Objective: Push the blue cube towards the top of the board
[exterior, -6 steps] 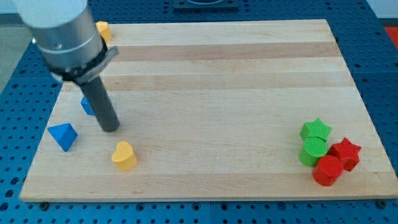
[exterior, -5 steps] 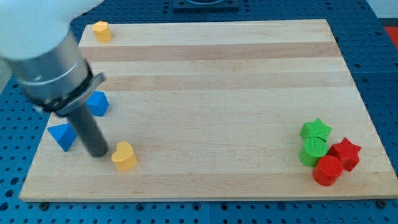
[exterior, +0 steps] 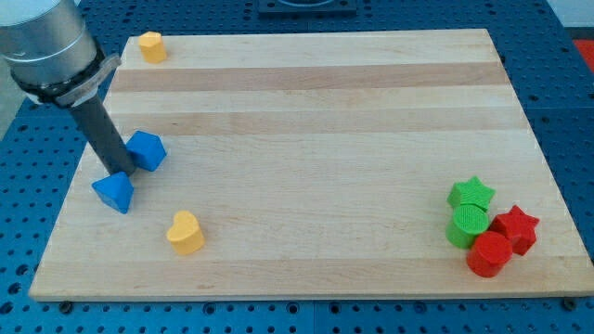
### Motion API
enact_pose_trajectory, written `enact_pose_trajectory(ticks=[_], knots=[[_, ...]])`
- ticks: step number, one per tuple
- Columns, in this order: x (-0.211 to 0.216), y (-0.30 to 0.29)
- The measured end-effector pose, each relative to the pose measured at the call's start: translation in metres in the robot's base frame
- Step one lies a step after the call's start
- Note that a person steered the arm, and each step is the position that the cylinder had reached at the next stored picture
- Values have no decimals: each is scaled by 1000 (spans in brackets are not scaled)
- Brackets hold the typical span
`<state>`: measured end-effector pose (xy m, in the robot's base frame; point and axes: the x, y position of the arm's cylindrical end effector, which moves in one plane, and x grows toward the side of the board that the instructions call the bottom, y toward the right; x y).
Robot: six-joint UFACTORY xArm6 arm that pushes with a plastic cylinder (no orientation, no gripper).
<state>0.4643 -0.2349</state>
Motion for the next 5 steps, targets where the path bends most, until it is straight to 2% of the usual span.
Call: enact_pose_trajectory(ticks=[2,3,4,5], knots=[[-38,18],[-40,57],[-66,86],[-103,87]])
